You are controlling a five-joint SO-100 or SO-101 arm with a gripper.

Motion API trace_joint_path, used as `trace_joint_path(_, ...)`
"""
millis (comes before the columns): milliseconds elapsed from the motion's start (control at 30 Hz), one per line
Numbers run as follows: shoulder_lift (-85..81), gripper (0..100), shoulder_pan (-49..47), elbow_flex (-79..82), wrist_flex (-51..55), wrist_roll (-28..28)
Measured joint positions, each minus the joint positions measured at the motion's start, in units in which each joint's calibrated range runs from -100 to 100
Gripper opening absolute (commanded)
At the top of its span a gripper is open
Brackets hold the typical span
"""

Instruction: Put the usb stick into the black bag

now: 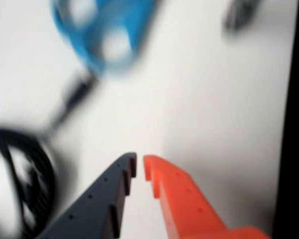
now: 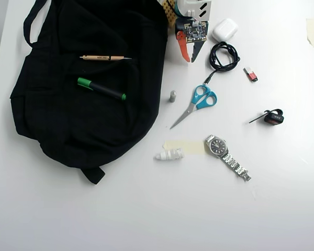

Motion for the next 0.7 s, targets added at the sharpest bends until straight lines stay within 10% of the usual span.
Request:
trace_joint_path(300, 0.00, 2, -7.71, -1.02, -15.08, -0.15)
trace_joint_path(700, 11.43, 2, -10.28, -18.26, -2.39, -4.40)
